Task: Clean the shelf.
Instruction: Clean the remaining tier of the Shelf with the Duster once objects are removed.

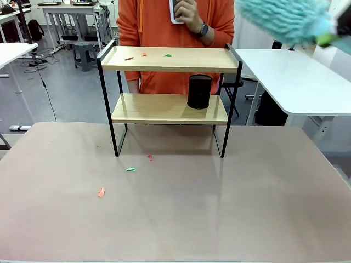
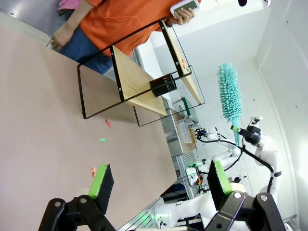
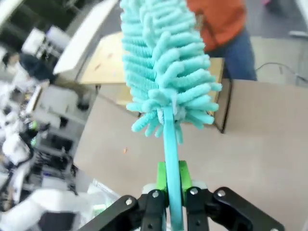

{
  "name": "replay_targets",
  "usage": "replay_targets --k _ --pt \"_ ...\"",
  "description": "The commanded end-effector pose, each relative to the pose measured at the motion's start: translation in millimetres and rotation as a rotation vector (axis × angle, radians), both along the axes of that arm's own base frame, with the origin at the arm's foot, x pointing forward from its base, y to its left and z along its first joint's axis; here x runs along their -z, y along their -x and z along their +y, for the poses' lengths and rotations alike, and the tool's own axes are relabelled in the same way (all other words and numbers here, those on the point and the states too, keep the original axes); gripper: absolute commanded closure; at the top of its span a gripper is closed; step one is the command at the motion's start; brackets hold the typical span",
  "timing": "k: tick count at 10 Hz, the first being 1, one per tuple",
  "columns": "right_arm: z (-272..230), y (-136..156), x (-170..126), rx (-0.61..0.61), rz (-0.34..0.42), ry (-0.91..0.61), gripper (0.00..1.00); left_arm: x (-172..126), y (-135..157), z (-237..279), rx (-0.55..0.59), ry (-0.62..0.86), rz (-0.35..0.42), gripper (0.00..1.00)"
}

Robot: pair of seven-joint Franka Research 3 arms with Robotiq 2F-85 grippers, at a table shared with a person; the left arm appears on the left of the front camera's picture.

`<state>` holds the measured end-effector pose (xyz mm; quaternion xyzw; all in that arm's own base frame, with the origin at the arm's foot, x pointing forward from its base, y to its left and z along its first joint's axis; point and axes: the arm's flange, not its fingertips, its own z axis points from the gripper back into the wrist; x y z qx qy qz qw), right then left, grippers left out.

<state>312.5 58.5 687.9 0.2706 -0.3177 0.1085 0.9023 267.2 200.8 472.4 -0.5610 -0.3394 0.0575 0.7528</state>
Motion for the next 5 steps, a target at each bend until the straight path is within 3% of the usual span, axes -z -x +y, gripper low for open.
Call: replay_targets --k 1,2,3,4,5 --pt "16.1 -33.6 16.9 -0.161 0.027 0.094 0.88 -0.5 0.1 -2.1 -0.002 0.007 -0.034 0.0" --pt "14.4 -30.4 29.9 -0.157 0.037 0.077 0.88 -0.5 0.1 -2.1 -0.002 0.007 -0.034 0.0" --pt "30.8 -14.1 6.6 -0.093 0.022 0.043 0.88 -0.5 0.1 -2.1 -0.002 0.007 -0.034 0.0" --pt "30.8 -14.1 6.6 -0.093 0.022 0.043 0.88 -0.5 0.1 -2.1 -0.002 0.007 -0.034 0.0" --pt "41.8 -29.4 25.3 -0.15 0.055 0.067 0.88 -0.5 0.1 -2.1 -0.002 0.007 -0.034 0.0"
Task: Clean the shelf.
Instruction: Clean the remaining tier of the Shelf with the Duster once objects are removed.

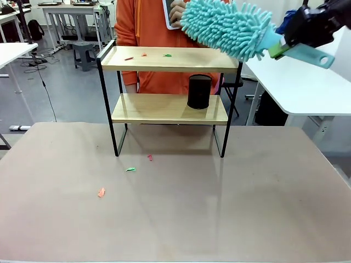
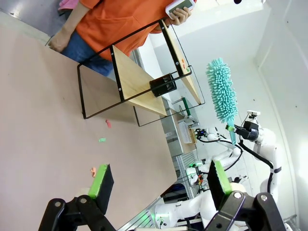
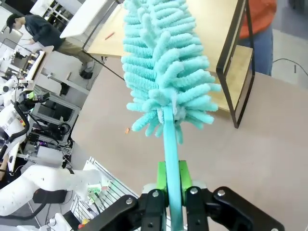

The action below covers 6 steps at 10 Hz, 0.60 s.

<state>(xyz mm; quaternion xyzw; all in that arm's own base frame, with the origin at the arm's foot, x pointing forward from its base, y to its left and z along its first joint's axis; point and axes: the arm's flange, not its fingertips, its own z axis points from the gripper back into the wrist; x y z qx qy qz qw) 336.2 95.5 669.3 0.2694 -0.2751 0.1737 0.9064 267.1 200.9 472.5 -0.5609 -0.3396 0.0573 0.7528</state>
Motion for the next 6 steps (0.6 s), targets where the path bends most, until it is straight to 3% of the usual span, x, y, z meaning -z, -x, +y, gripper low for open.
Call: replay_targets --k 1,4,6 --pt "6.6 -10.9 6.1 0.008 0.003 0.018 0.88 -0.4 0.0 -2.1 -0.002 0.007 -0.034 0.0" --pt "40.0 -67.2 -17.1 -0.032 0.006 0.19 0.88 -0.4 0.0 -2.1 -0.002 0.007 -0.034 0.0" --pt "64.6 -98.9 -6.9 -0.05 0.004 0.196 0.88 -0.4 0.0 -2.1 -0.002 0.007 -0.034 0.0"
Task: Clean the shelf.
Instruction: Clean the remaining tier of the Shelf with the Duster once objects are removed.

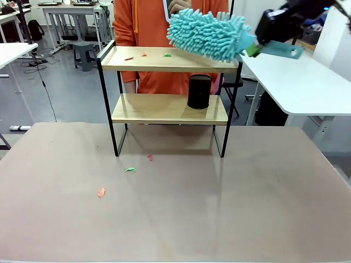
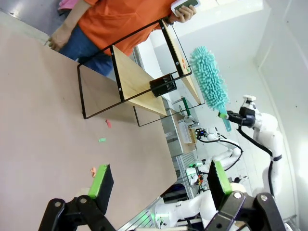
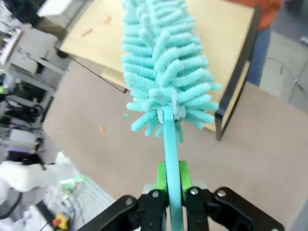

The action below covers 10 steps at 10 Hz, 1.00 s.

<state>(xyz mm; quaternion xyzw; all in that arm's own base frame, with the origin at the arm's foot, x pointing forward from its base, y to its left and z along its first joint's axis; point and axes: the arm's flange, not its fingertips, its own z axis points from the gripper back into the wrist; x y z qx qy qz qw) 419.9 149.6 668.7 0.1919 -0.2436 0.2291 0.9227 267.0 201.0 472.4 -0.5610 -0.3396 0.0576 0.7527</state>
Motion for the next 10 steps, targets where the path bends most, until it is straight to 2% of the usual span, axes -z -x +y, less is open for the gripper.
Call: replay_targets --k 1,3,5,8,10 --pt "22.3 -26.8 1.7 0.054 -0.015 0.018 0.88 -0.5 -0.1 -2.2 -0.002 0.006 -0.034 0.0" --pt "46.4 -43.3 19.7 0.035 -0.031 -0.024 0.88 -0.5 -0.1 -2.2 -0.002 0.006 -0.034 0.0" --pt "58.8 -50.7 30.0 -0.005 0.012 -0.013 0.88 -0.5 -0.1 -2.2 -0.002 0.006 -0.034 0.0" --pt "68.3 -49.6 29.4 -0.243 0.114 -0.067 0.88 -0.5 -0.1 -2.2 -0.002 0.006 -0.034 0.0" --pt "60.9 -43.7 26.2 -0.402 0.156 -0.045 0.88 -0.5 -0.1 -2.2 -0.002 0.006 -0.034 0.0"
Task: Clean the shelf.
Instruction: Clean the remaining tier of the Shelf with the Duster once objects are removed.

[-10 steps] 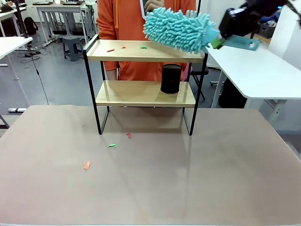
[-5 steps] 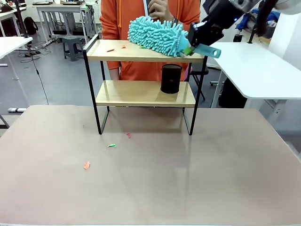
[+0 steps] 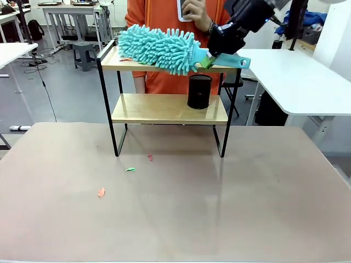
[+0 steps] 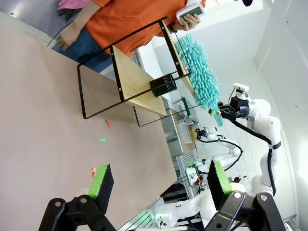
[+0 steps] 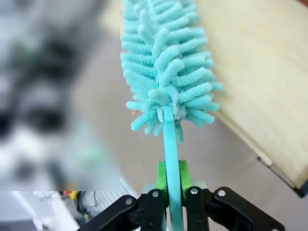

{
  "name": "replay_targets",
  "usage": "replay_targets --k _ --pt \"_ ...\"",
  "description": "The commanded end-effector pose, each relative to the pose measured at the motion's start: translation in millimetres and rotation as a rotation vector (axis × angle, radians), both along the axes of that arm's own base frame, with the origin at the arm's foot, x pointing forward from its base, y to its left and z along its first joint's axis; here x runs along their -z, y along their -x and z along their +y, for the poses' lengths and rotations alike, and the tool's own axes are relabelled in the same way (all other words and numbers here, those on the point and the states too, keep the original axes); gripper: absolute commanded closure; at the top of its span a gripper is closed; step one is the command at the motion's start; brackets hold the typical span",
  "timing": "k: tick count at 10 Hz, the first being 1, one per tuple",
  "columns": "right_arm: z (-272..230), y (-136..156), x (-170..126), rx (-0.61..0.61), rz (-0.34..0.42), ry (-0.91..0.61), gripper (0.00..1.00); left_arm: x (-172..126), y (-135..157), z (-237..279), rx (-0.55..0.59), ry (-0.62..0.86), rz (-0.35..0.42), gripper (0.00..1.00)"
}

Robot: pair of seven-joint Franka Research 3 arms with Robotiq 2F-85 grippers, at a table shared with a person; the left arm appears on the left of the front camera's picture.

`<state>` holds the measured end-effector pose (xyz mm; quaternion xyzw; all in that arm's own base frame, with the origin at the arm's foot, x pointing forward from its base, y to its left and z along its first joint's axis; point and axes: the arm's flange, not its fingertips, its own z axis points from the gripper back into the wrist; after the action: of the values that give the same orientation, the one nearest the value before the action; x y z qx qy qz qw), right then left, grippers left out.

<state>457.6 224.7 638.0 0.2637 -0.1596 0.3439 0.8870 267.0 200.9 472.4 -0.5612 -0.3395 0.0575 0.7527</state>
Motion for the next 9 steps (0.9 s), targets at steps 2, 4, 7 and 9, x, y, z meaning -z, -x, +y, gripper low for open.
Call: replay_targets --k 2,4,7,9 --pt "-35.8 9.9 -9.8 -0.302 0.091 0.05 0.88 -0.5 -0.1 -2.2 -0.002 0.006 -0.034 0.0" --pt "-71.4 33.9 -20.0 -0.434 0.102 -0.022 0.88 -0.5 -0.1 -2.2 -0.002 0.006 -0.034 0.0" --pt "-99.1 41.3 -10.1 -0.394 0.138 -0.164 0.88 -0.5 -0.1 -2.2 -0.002 0.006 -0.034 0.0" --pt "-121.8 53.2 -10.3 -0.359 0.107 -0.263 0.88 -0.5 -0.1 -2.2 -0.002 0.006 -0.034 0.0"
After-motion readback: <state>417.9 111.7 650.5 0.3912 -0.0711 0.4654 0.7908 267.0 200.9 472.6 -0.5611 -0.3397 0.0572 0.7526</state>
